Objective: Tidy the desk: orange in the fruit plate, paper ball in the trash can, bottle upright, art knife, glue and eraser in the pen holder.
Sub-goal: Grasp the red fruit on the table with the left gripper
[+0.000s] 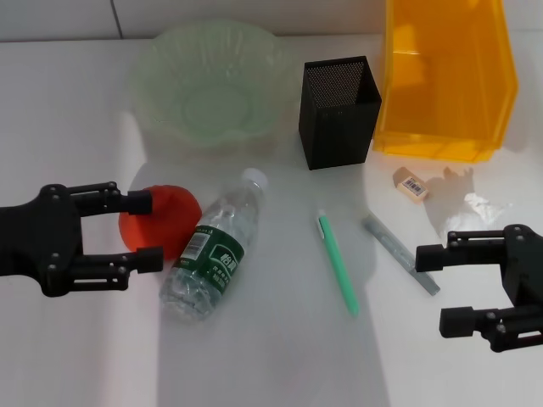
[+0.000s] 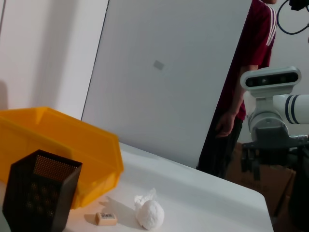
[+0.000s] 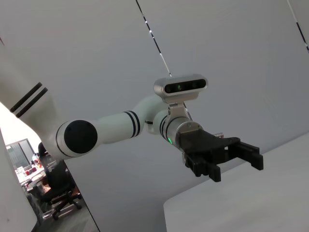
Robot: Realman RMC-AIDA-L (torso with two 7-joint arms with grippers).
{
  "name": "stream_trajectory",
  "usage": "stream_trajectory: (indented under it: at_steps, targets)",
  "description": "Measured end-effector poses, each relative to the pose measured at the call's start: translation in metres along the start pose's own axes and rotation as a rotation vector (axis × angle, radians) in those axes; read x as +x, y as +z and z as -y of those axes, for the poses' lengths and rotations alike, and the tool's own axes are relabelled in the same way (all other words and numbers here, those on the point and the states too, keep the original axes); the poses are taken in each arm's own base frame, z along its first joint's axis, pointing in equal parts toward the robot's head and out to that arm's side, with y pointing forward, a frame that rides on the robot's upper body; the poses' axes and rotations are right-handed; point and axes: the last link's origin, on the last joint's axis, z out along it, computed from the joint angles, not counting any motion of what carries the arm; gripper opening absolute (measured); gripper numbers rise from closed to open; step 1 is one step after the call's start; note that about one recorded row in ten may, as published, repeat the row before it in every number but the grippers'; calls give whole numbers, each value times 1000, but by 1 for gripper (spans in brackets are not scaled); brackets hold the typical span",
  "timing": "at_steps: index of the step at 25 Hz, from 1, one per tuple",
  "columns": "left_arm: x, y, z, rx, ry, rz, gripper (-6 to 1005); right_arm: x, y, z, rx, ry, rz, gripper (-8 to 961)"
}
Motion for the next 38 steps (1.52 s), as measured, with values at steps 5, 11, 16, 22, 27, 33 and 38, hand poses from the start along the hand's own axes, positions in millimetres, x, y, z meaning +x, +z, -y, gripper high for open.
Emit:
stream_trajectory:
  at_steps: [5,11,16,22,27,33,38]
  targets:
    - [-1,13,-3,-55,-1,30,786,-3,2,5,15,-8,-3,733]
    - [1,18,-3,-73,-9,36,794,-3,5,8,18,-2,2,733]
    - [2,19,-3,-76,-17,38,792,-1,5,10,38,2,7,733]
    - [14,23,20,-1,10,87,789,2,2,10,56,12,15,733]
    - [14,34,59,193,32,215,787,10,4,8,49,24,39,732]
    - [4,37,78,303,61,319,785,20,1,3,65,42,52,732]
    - [-7,39,81,313,58,335,783,22,2,2,65,44,62,732]
